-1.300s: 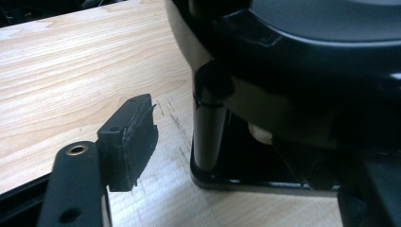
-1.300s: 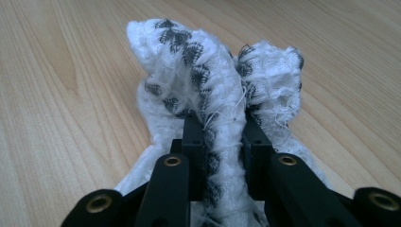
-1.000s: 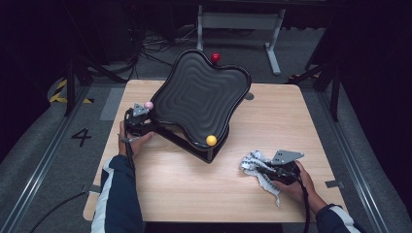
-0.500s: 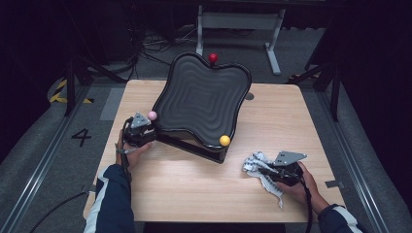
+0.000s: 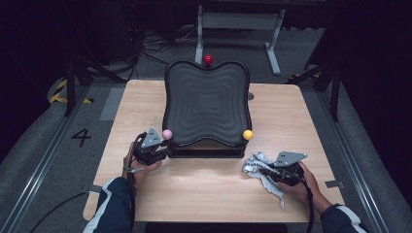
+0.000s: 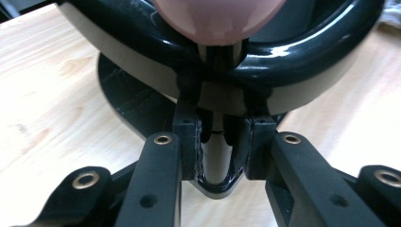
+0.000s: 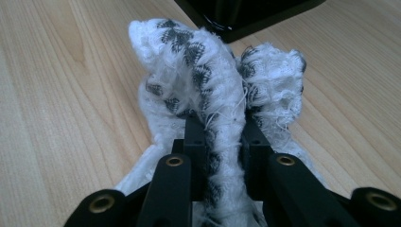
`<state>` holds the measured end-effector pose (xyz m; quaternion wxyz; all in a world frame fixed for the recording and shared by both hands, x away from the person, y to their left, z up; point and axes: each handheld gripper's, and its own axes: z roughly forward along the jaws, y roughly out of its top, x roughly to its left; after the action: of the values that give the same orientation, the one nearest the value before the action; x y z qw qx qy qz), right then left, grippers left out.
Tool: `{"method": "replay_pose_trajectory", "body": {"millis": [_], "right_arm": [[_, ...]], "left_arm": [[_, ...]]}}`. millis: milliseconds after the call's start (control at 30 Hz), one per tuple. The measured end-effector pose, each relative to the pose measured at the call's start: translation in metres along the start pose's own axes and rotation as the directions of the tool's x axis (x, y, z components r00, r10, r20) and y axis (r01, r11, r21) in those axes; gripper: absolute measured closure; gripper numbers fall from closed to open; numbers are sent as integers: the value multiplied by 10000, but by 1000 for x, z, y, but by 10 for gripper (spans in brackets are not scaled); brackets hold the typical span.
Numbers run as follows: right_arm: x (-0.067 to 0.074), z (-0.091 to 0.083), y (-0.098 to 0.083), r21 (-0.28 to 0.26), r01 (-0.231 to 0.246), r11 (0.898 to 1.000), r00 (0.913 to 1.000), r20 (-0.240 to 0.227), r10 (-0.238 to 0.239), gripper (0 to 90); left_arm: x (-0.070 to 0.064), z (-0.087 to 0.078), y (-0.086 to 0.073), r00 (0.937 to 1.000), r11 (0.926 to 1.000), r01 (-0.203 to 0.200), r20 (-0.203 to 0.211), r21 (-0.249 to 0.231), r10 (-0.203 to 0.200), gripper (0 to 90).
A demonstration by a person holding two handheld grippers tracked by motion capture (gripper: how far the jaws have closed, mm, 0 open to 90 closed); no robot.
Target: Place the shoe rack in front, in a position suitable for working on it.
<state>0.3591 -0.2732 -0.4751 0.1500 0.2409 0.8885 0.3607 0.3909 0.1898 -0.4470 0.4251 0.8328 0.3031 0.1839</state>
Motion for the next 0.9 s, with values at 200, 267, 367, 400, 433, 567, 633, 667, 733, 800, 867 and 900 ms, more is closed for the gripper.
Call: {"method": "replay_pose_trajectory", "body": {"millis": [200,267,367,400,433,567,633,667,733,800,867,900], "right_arm": [[-2,1,0,-69,0,10000,10000,-100,0,777],[-2,1,0,-69,-1,10000,9999,-107,0,778],[-2,1,0,-58,-45,10000,9999,-109,44,780],[-2,1,0,-58,-45,10000,9999,-109,44,780],[-2,1,1,-53,-34,10000,9999,-95,33,780],[-2,1,2,-64,-81,9999,10000,-24,80,780],[-2,2,3,-117,-128,9999,9999,-85,127,781],[-2,3,3,-123,-144,9998,9999,-84,143,781],[-2,4,4,-146,-155,9998,9999,-76,154,781],[-1,6,5,-130,-128,9998,9999,-66,127,781],[-1,7,6,-148,-81,9999,9999,-75,80,781],[-2,7,6,-138,-98,9999,9999,-88,97,781]], "left_arm": [[-29,3,3,9984,9999,126,561,-102,-120,738],[-33,3,4,9974,9998,167,704,-69,-162,738],[-48,4,6,9941,9999,-86,1080,-100,97,740],[-52,4,6,9933,9999,-79,1154,-121,92,740],[-58,4,7,9925,9996,-237,1200,-146,253,740],[-72,6,8,9896,9982,-547,1316,-234,574,735],[-73,8,8,9891,9984,-499,1374,-252,529,708],[-74,10,7,9905,9987,-433,1297,-253,462,690],[-75,12,6,9903,9988,-474,1299,-151,490,660],[-75,16,4,9909,9990,-426,1274,-128,439,611],[-75,20,3,9904,9989,-479,1295,-6,476,599],[-75,21,2,9898,9985,-550,1323,85,534,610]]}}
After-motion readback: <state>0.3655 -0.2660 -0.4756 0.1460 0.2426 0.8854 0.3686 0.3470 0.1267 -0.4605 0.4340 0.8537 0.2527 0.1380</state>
